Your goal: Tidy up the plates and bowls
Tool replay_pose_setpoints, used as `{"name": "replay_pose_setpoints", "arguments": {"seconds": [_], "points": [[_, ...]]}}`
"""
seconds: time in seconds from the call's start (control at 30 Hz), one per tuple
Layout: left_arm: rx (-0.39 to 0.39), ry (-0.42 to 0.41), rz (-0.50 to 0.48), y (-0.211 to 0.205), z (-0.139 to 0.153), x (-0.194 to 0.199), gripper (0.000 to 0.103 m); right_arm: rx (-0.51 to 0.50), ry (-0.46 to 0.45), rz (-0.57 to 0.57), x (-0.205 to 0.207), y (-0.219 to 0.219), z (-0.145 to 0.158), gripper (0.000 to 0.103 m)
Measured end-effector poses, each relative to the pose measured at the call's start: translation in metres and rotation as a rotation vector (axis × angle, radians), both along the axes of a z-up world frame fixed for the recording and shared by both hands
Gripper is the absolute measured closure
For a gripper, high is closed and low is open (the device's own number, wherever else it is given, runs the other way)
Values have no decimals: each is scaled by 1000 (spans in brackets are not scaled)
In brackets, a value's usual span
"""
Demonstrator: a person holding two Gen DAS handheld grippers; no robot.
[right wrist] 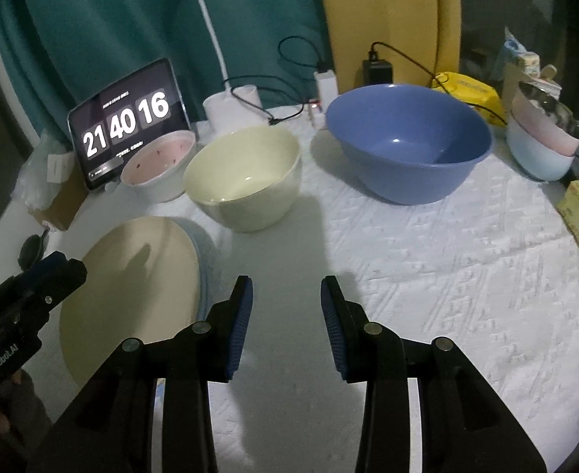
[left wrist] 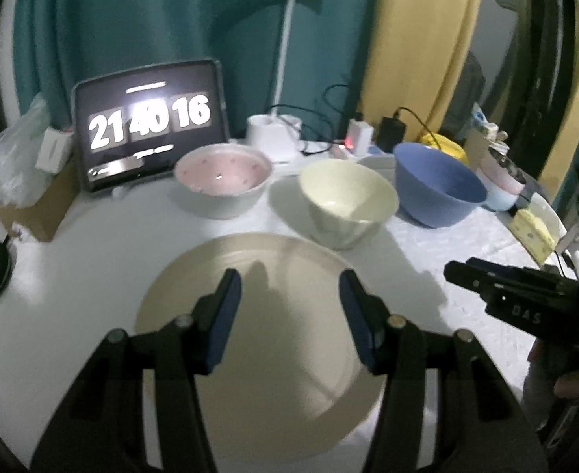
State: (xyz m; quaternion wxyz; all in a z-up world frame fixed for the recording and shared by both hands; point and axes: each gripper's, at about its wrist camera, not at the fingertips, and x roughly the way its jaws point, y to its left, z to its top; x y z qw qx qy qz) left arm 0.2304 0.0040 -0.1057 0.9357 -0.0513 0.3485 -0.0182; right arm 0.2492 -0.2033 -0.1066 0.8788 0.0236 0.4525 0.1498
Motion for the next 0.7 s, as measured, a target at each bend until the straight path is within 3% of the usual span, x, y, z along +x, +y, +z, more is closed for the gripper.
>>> {"name": "replay_pose_setpoints", "arguments": {"seconds": [0.7], "points": [[30,-28,-115,-82,21,40,49,-1,-86,-81,14,-76,29,65]]}}
